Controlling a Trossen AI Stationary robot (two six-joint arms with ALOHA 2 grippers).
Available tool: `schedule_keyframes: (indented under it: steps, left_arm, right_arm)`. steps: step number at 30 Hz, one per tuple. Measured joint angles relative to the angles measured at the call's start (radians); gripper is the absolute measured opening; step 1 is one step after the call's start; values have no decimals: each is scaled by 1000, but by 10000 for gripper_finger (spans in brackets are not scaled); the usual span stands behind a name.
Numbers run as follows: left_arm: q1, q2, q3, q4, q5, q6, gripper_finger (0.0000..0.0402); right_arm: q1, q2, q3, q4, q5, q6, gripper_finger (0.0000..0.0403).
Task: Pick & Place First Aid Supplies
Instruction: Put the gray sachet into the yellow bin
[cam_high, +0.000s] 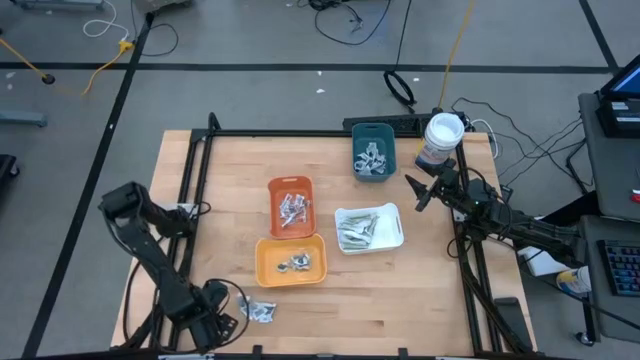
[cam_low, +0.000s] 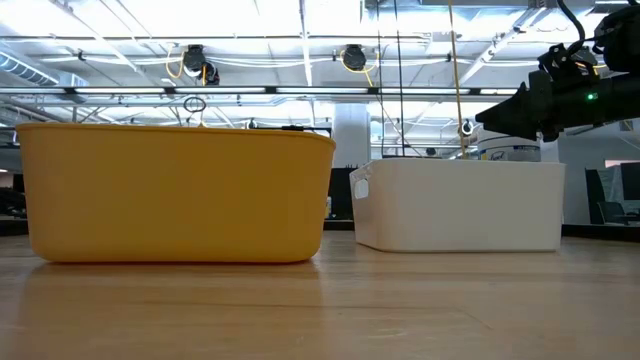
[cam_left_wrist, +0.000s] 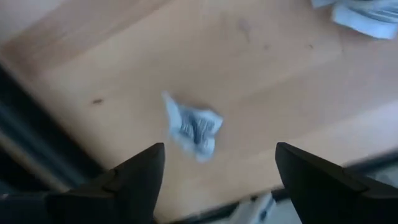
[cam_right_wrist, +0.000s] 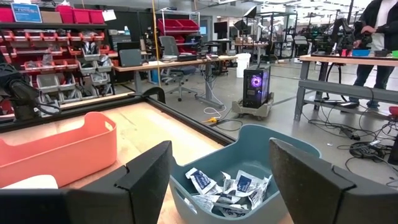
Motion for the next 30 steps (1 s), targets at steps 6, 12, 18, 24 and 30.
schedule_keyframes:
  steps: [6, 12, 18, 24, 30]
  left_arm:
    - [-12, 35, -119, 160, -2, 0, 294]
    - [-11, 38, -131, 172, 1, 57, 280]
    - [-12, 40, -132, 188, 15, 130, 246]
    - [-11, 41, -133, 201, 65, 202, 178]
    - [-11, 44, -131, 214, 107, 217, 96]
  right_arm:
    - [0, 0, 0, 0, 0, 0, 263]
    - [0, 0, 0, 0, 0, 0, 263]
    - [0, 0, 0, 0, 0, 0, 263]
    - [0, 0, 0, 0, 0, 0, 263]
    - [0, 0, 0, 0, 0, 0, 263]
